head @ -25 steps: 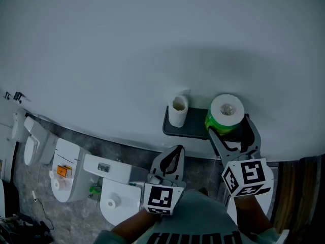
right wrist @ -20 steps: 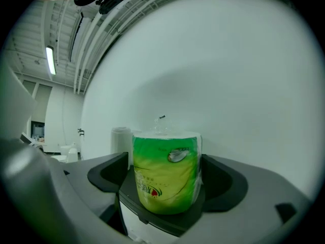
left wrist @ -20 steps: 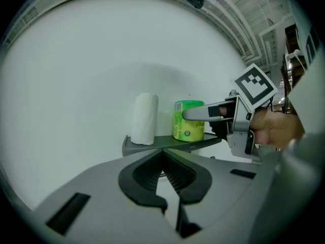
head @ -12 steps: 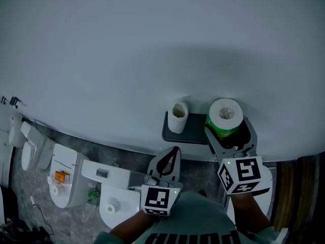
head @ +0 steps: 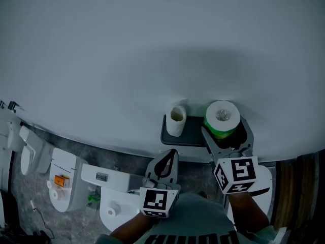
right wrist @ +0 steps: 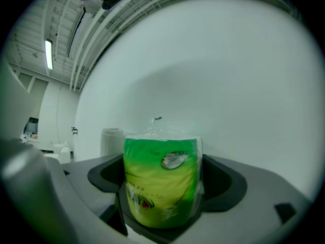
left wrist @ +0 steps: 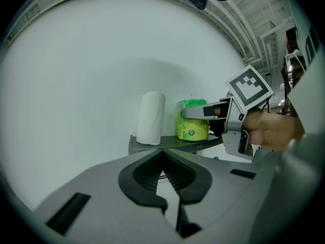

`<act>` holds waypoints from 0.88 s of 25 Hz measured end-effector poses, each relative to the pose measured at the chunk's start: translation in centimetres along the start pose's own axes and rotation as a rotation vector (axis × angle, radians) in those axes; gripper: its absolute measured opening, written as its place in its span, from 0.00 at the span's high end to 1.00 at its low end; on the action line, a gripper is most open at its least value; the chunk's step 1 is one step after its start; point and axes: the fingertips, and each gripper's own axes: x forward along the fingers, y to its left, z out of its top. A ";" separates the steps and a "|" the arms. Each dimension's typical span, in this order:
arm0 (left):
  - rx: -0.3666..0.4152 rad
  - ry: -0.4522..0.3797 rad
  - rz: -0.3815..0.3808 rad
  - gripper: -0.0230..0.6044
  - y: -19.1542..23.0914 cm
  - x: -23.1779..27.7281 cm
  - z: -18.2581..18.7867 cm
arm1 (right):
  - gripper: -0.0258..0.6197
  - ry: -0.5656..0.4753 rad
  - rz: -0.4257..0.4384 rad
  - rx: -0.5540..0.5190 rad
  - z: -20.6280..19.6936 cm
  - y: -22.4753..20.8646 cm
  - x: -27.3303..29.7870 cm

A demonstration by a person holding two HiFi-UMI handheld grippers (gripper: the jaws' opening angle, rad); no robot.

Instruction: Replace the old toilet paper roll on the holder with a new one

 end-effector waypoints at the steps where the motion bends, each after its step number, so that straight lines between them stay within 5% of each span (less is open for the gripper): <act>1: -0.001 -0.001 0.000 0.96 0.0 0.0 0.0 | 0.29 -0.003 -0.003 0.002 0.0 0.0 0.0; 13: -0.016 -0.013 -0.007 0.96 -0.8 -0.2 -0.2 | 0.29 -0.056 0.008 0.069 1.2 -0.7 -1.5; 22: -0.001 0.016 -0.082 0.96 -4.1 0.4 -0.7 | 0.29 -0.108 -0.059 0.177 2.3 -4.7 -5.4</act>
